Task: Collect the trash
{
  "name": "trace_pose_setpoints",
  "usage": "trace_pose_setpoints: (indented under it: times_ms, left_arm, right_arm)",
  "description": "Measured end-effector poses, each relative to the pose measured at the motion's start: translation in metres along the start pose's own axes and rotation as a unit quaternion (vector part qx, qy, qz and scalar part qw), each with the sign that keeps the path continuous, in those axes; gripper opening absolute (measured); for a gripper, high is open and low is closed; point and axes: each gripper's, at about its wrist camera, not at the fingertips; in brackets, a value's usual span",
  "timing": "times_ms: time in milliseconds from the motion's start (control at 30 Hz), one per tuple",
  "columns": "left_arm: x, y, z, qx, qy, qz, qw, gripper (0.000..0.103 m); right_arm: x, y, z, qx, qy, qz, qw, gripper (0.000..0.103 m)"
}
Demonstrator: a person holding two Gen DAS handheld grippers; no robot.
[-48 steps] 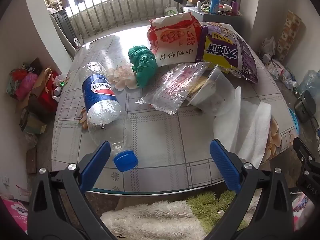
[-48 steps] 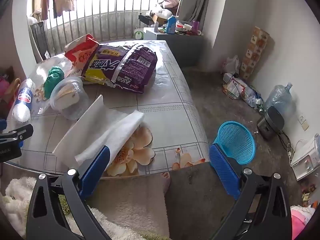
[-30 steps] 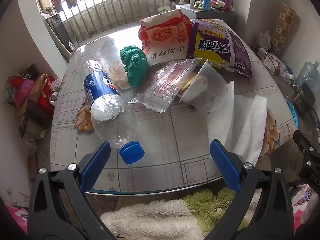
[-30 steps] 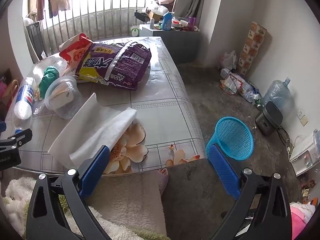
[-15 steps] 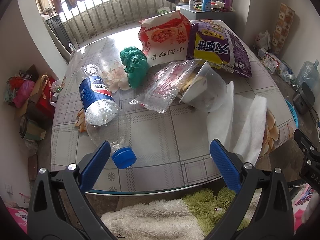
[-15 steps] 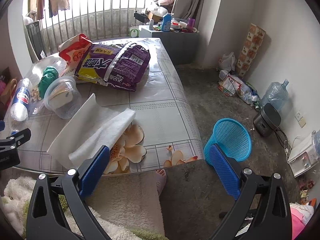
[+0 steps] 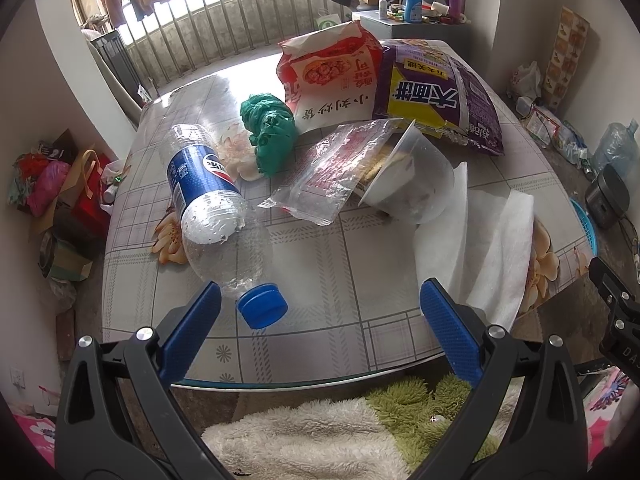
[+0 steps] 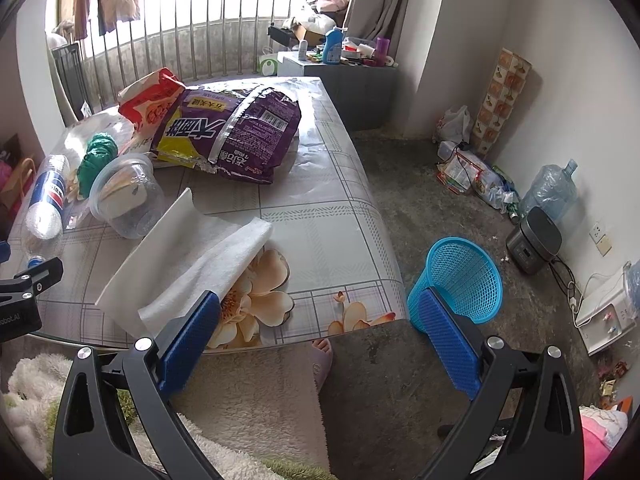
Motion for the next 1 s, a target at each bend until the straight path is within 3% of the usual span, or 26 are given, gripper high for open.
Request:
trace_pose_setpoints:
  times_ms: [1000]
  left_arm:
    - [-0.0002,0.0007,0.0058,0.0,-0.002,0.0,1.0,0.096]
  right_arm:
    - [-0.0038,0.0,-0.0027,0.013,-0.007,-0.009,1.0,0.097]
Point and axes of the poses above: each gripper's, at about its wrist camera, not at the fingertips, and x roughly the way its jaws point, z to its left, y to its underside, and after that the axes turned 9 degrees about x, right-handed
